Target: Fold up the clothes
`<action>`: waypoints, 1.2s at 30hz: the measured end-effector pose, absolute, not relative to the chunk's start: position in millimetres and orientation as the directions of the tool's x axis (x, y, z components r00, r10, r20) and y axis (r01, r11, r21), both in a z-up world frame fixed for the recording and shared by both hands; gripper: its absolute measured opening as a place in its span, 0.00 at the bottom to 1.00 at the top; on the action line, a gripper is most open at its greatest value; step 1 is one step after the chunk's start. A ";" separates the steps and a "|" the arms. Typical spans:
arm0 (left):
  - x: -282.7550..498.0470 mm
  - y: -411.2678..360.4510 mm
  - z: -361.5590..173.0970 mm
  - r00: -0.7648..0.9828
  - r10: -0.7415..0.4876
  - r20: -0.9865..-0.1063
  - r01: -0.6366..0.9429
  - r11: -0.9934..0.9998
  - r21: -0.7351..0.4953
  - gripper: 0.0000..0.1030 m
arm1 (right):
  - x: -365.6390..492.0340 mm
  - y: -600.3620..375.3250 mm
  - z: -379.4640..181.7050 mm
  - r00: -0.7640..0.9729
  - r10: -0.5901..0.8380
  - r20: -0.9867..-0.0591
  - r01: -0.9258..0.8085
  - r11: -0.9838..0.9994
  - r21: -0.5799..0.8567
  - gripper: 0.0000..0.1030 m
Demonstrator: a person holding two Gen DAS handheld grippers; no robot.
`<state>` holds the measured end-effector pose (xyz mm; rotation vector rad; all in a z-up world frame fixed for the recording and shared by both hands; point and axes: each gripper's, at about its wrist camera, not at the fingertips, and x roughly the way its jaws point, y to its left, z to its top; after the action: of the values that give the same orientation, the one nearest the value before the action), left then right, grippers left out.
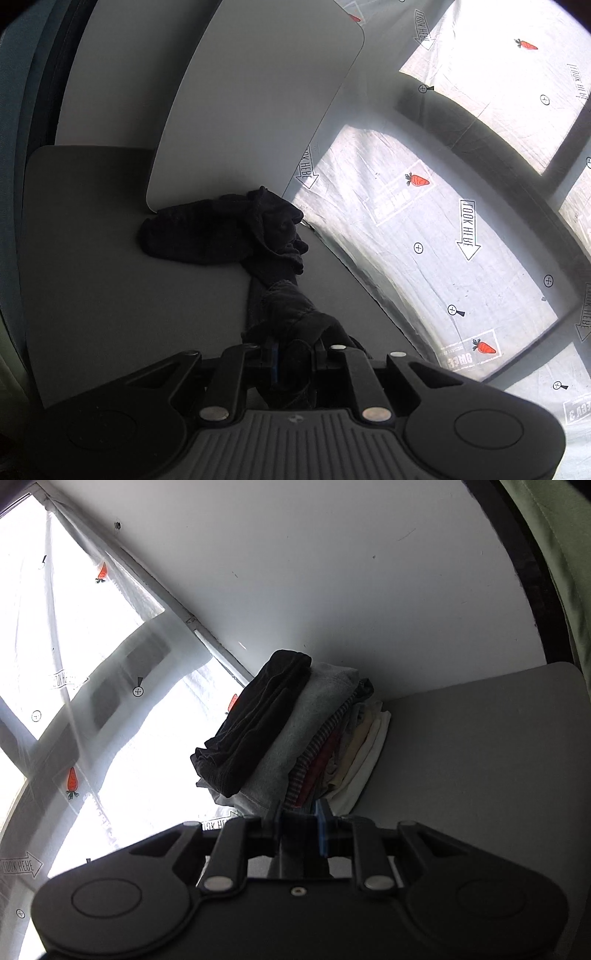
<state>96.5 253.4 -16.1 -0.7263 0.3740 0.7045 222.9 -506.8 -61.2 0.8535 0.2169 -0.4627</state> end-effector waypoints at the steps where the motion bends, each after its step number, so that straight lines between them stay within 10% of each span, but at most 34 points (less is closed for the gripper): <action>1: 100.1 253.1 -19.4 0.695 0.468 -0.546 -0.714 0.536 -0.450 0.15 | 228.7 -507.2 -56.0 0.886 -0.303 -0.351 0.463 0.580 0.670 0.19; 14: 122.5 257.7 -102.9 0.461 0.543 -0.702 -0.883 0.357 -0.304 0.17 | 385.7 -489.0 -140.0 0.803 -0.081 -0.591 0.475 0.687 0.550 0.27; 17: 120.9 252.3 -109.6 0.428 0.560 -0.710 -0.901 0.325 -0.287 0.18 | 378.1 -484.7 -156.2 0.794 -0.093 -0.600 0.500 0.661 0.560 0.46; 31: 134.3 254.3 -116.4 0.360 0.540 -0.761 -0.920 0.340 -0.194 0.21 | 311.1 -487.1 -233.7 0.589 -0.149 -0.794 0.671 0.638 0.378 0.57; 35: 131.3 250.9 -119.1 0.373 0.530 -0.762 -0.913 0.354 -0.201 0.21 | 319.7 -475.0 -233.0 0.589 -0.156 -0.793 0.629 0.704 0.329 0.54; 36: 130.0 250.1 -119.8 0.378 0.526 -0.762 -0.911 0.357 -0.206 0.21 | 320.3 -473.3 -232.6 0.593 -0.153 -0.790 0.607 0.730 0.314 0.32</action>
<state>130.0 250.1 -119.8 -0.6932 0.6559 1.0182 320.3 -473.3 -232.6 0.6133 0.8250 -0.4757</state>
